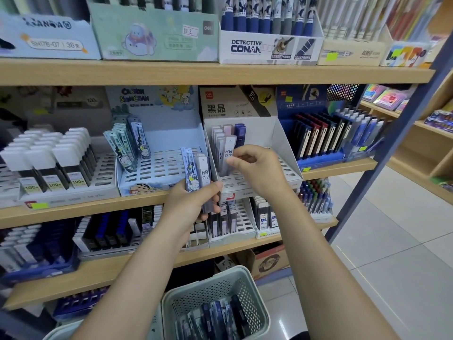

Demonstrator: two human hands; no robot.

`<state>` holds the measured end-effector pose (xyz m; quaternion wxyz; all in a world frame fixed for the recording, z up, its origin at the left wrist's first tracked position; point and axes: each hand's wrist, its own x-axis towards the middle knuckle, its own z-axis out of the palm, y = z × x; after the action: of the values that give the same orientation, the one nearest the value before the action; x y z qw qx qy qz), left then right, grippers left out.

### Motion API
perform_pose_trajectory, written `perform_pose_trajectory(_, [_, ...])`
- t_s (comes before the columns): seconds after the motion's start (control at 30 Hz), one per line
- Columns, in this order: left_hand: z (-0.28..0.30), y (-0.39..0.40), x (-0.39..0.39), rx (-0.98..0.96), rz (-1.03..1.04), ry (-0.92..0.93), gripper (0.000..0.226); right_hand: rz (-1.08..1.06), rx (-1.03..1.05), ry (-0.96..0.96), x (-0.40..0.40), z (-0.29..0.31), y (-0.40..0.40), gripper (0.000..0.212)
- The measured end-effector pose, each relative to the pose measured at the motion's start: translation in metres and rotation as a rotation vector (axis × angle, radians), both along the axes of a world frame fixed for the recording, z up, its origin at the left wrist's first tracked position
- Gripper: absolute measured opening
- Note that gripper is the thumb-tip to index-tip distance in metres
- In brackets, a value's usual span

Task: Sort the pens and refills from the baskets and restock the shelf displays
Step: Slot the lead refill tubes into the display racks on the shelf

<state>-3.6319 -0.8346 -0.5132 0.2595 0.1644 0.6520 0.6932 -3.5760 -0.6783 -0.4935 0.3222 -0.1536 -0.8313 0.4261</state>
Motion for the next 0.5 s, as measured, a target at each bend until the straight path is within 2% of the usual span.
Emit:
perform_pose_trajectory(0.13, [0.002,-0.002,0.0,0.0,-0.029,-0.013,0.01,-0.047,0.187,-0.065,-0.004,-0.002,-0.002,0.005])
perform_pose_trajectory(0.2, [0.004,-0.002,0.0,0.008,-0.055,-0.028,0.007,-0.09,0.267,-0.11,-0.004,-0.003,0.0,0.009])
perform_pose_trajectory(0.33, [0.005,-0.006,-0.002,0.039,-0.109,-0.032,0.007,-0.136,0.267,-0.139,0.001,-0.002,-0.002,0.016])
perform_pose_trajectory(0.43, [0.008,-0.01,-0.001,0.081,-0.138,-0.023,0.01,-0.147,0.128,-0.034,0.01,0.012,-0.01,0.017])
perform_pose_trajectory(0.5, [0.011,-0.012,0.001,0.109,-0.144,-0.023,0.016,-0.009,-0.089,0.006,0.021,0.026,-0.017,0.02])
